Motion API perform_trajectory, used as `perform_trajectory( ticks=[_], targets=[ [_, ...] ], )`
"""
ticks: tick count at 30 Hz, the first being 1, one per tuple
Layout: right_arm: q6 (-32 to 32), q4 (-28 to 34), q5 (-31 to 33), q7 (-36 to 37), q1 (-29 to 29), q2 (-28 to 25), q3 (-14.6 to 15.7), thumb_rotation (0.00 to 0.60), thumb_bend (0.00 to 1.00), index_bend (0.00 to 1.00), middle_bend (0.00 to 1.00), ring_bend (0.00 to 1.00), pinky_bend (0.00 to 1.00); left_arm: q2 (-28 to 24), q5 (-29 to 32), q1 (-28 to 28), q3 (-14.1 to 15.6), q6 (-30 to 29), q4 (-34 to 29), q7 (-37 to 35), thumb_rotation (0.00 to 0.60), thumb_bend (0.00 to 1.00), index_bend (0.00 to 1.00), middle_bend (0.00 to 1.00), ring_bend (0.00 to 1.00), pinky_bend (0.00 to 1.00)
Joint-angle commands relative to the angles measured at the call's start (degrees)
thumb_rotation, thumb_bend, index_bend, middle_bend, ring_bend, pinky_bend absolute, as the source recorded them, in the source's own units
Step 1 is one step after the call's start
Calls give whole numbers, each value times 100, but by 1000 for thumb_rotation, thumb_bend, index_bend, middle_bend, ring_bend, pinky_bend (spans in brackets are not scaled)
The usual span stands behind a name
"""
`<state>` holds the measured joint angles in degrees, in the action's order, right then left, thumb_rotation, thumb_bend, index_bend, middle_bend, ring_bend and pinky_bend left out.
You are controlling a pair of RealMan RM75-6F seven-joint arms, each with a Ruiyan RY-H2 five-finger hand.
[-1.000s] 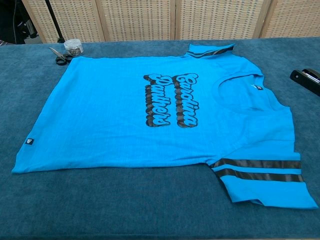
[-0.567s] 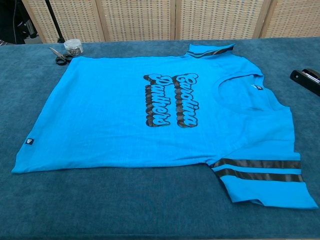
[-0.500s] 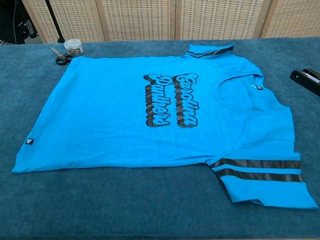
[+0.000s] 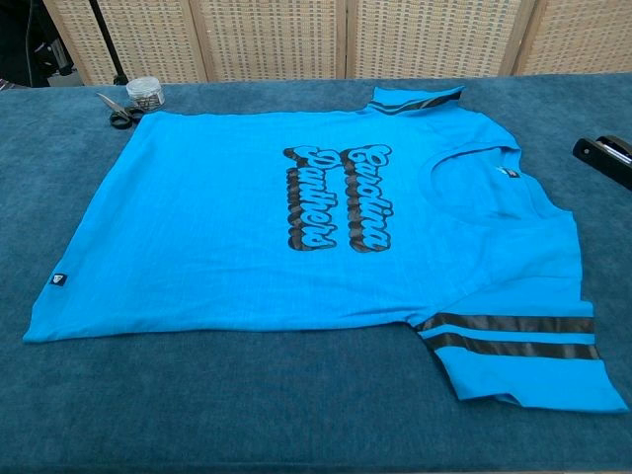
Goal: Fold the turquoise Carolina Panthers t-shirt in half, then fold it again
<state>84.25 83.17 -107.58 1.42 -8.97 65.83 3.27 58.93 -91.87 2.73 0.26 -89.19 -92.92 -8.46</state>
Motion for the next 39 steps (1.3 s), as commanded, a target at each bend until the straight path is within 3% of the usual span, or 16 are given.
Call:
perform_trajectory(
  ticks=[1,11,23,39],
  targets=[
    [-207,-527,-539,-8,-359,427,196,600,0,297,1,0,0,37,11,15,3,40,-9,85,600,19,0,0,0,0],
    [-430,-1319,-922,128,-815,1202,329,600,0,404,72,0,0,96,87,60,-10,158,-8,210,600,22,0,0,0,0],
    [-470,-2053,-957,80,-1108,1858,350,600,0,406,87,0,0,150,186,114,-26,297,4,347,600,24,0,0,0,0],
    [-564,-2498,-804,166,-1391,2311,491,600,0,418,90,0,0,204,361,182,-66,478,22,456,600,26,0,0,0,0]
  ],
)
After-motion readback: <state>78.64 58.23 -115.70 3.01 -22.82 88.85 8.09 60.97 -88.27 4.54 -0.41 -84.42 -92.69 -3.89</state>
